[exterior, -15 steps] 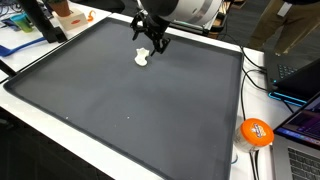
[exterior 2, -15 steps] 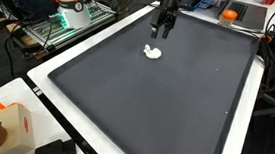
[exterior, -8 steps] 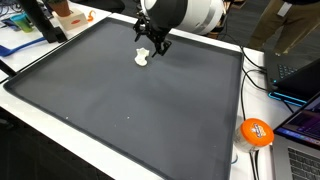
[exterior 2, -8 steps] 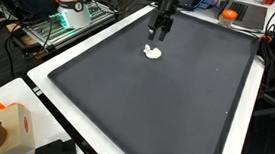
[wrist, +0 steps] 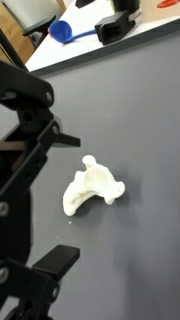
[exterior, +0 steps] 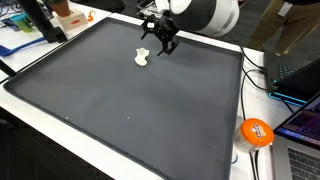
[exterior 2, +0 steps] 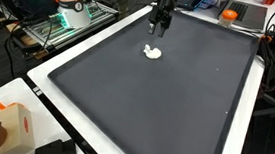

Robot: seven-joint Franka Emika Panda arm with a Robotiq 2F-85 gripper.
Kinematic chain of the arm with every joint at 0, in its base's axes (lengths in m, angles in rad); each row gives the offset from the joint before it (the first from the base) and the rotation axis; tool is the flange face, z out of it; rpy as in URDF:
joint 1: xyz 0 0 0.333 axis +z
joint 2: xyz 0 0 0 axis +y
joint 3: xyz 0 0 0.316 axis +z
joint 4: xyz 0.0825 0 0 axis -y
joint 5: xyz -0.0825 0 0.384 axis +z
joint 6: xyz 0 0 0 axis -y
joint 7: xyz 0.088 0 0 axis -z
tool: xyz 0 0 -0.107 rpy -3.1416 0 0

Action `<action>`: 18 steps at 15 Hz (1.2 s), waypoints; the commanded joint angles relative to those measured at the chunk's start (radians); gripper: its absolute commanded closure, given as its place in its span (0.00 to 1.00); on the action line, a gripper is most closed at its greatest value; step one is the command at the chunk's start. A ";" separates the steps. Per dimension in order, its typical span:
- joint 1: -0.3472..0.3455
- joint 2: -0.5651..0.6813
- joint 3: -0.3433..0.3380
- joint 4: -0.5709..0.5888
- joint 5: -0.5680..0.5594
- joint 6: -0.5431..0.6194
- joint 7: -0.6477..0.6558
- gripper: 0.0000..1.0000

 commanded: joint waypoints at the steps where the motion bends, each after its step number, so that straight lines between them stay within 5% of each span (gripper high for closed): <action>1: 0.110 0.001 -0.085 0.012 0.012 0.013 0.012 0.00; 12: 0.200 0.055 -0.170 0.122 0.013 0.019 -0.008 0.00; 18: -0.040 0.006 0.017 0.190 0.013 0.020 -0.026 0.00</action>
